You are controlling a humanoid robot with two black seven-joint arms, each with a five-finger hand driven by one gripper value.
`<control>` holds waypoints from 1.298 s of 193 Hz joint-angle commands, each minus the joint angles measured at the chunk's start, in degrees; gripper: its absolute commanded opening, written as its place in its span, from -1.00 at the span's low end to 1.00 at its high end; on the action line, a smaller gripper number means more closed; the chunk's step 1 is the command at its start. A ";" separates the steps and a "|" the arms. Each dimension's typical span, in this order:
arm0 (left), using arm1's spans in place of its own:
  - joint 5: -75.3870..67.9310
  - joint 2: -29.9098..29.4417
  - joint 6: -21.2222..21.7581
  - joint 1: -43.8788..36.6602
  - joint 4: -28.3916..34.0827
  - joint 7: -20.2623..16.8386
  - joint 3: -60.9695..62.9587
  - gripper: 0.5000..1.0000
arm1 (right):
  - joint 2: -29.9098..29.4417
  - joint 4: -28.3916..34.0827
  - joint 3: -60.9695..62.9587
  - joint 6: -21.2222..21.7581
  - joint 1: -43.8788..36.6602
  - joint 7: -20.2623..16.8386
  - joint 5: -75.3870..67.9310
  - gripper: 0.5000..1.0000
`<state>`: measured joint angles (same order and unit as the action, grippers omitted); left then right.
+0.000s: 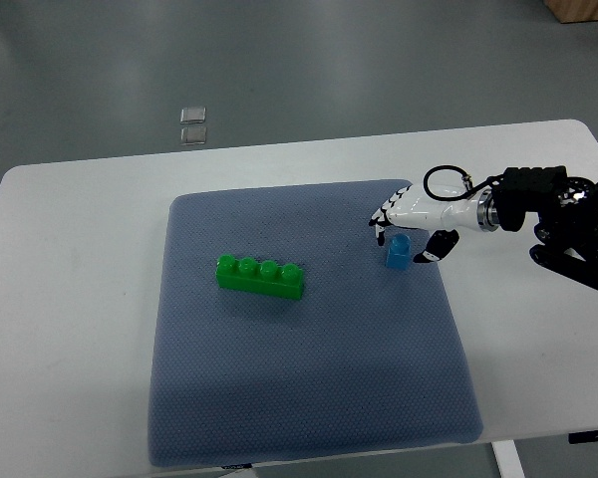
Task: Stack blue block on green block with right hand
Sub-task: 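Close the right hand's fingers to grasp the blue block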
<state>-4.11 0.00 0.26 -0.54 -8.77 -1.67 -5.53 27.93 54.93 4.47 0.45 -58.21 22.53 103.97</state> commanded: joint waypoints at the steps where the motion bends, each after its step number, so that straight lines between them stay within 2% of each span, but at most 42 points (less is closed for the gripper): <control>1: -0.03 0.00 0.00 0.01 -0.02 0.00 -0.01 1.00 | 0.02 0.00 -0.07 -0.01 -0.06 0.06 0.09 0.30; 17: -0.02 0.00 0.00 0.01 -0.02 0.00 -0.01 1.00 | 0.02 0.00 -0.07 -0.01 -0.06 0.15 0.53 0.21; 56: -0.03 0.00 0.00 0.01 -0.02 0.00 -0.01 1.00 | 0.02 0.00 -0.07 -0.01 0.12 0.24 0.79 0.16; 94: -0.02 0.00 0.00 0.01 0.07 0.00 -0.01 1.00 | 0.02 0.09 -0.07 -0.01 0.12 0.41 0.79 -0.10; 123: 0.06 0.00 0.00 0.01 -0.02 0.00 0.08 1.00 | 0.02 0.09 -0.07 -0.01 0.03 0.41 0.88 -0.13; 175: -0.03 0.00 0.00 0.01 -0.02 0.00 -0.01 1.00 | 0.02 0.09 -0.16 -0.01 -0.06 1.03 0.88 -0.50; 201: 0.06 0.00 0.00 0.01 -0.02 0.00 -0.01 1.00 | 0.02 0.09 -0.16 -0.01 0.03 1.12 0.97 -0.57; 230: -0.02 0.00 0.00 0.01 -0.02 0.00 -0.01 1.00 | 0.02 0.09 -0.86 -0.09 -0.06 1.20 1.58 -0.80; 251: -0.03 0.00 0.00 0.01 -0.02 0.00 0.08 1.00 | 0.11 0.09 -0.95 -0.18 0.03 1.29 1.58 -0.83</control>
<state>-4.08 0.00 0.26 -0.55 -8.76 -1.67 -5.53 27.95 55.02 3.68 0.41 -58.25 23.73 105.47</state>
